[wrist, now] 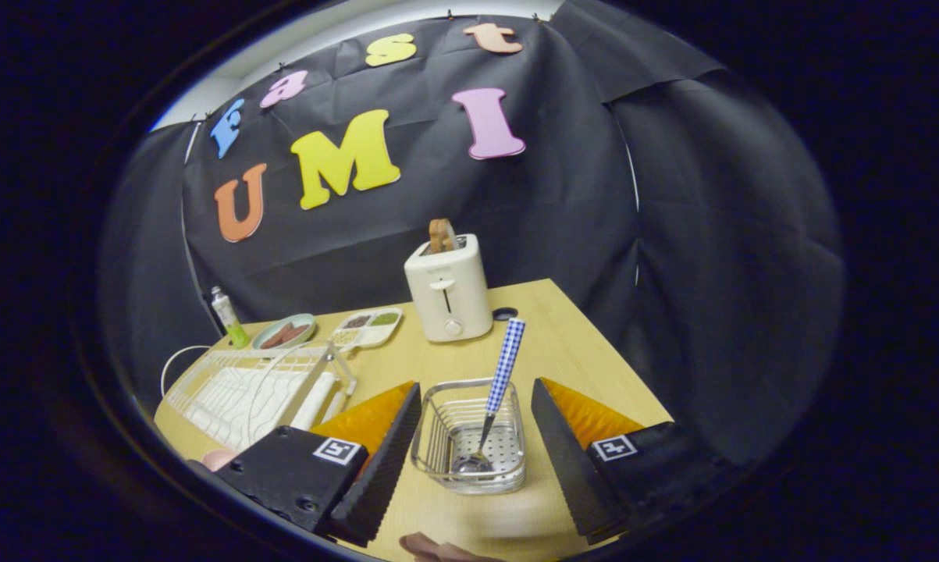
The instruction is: Take the plate from the dish rack, then take the spoon from the basket and place it into the plate.
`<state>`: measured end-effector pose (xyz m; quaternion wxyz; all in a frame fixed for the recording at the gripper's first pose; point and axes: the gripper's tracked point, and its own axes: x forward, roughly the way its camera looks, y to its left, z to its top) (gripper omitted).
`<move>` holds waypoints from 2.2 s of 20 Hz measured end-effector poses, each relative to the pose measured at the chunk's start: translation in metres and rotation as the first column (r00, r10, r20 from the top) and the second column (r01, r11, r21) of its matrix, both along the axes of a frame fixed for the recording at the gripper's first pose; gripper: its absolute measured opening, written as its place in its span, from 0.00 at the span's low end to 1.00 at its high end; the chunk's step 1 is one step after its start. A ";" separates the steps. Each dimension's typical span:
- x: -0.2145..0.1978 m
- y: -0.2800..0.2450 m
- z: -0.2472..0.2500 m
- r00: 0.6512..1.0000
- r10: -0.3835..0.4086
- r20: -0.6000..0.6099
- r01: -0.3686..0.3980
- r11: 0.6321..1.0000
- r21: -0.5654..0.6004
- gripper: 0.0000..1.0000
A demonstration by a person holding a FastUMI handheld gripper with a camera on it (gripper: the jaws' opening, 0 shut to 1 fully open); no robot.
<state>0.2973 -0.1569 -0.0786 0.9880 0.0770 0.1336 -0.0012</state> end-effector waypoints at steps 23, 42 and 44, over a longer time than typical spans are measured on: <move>0.004 0.007 0.061 0.992 -0.063 0.106 0.073 0.993 -0.093 0.15; -0.170 0.206 0.107 0.943 0.120 0.310 -0.121 0.993 -0.014 0.15; -0.176 0.232 0.085 0.946 0.143 0.290 -0.140 0.990 -0.032 0.15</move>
